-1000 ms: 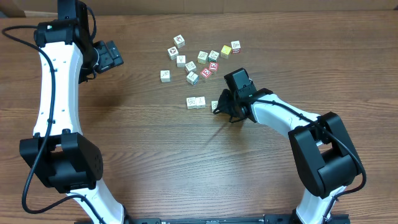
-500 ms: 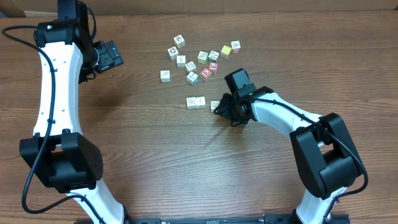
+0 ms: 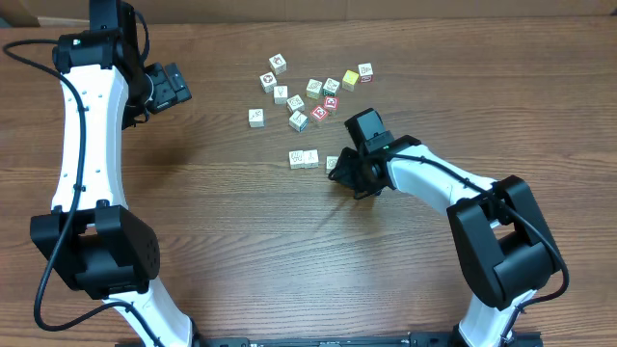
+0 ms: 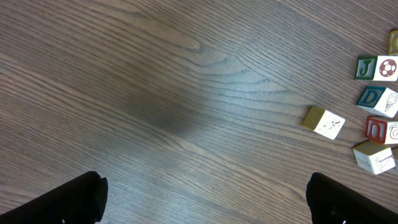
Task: Form a horizontal line
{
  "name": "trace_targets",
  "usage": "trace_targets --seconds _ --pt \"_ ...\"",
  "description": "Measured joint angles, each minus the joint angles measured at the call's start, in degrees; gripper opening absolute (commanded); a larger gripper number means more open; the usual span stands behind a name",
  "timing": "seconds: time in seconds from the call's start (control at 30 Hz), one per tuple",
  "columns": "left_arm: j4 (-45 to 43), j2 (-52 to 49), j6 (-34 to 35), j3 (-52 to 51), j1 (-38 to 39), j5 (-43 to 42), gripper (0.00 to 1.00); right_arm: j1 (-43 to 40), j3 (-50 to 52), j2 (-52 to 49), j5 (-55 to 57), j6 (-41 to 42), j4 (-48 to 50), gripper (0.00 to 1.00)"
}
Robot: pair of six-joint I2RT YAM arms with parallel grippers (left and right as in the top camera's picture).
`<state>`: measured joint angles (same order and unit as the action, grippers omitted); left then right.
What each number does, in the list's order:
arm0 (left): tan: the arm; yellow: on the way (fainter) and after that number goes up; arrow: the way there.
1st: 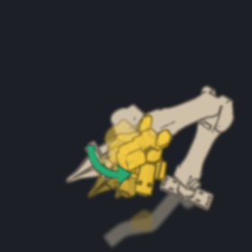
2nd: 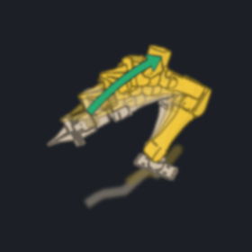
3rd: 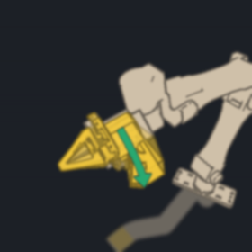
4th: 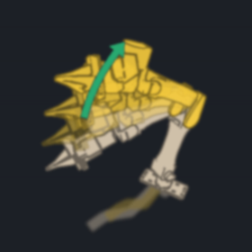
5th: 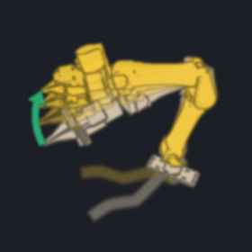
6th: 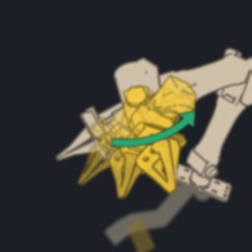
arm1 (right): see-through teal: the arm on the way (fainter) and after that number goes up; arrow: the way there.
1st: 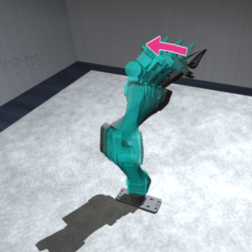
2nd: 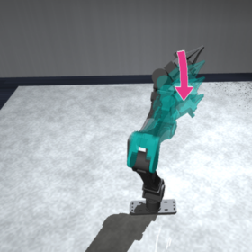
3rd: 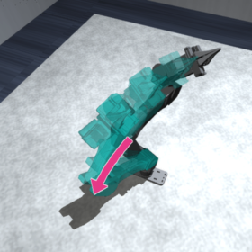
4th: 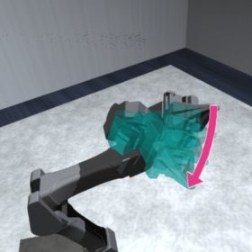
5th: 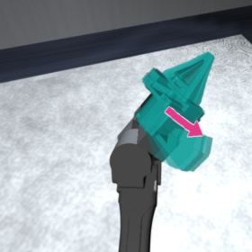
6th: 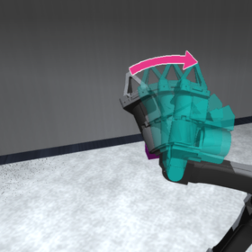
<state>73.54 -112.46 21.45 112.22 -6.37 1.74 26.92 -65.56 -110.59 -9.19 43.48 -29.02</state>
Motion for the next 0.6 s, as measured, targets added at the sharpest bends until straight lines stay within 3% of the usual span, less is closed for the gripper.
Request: trace_targets --seconds 0.6 --pt "0.0 0.0 0.0 0.0 0.0 0.0 1.0 1.5 0.3 -0.5 2.5 0.0 4.6 0.04"
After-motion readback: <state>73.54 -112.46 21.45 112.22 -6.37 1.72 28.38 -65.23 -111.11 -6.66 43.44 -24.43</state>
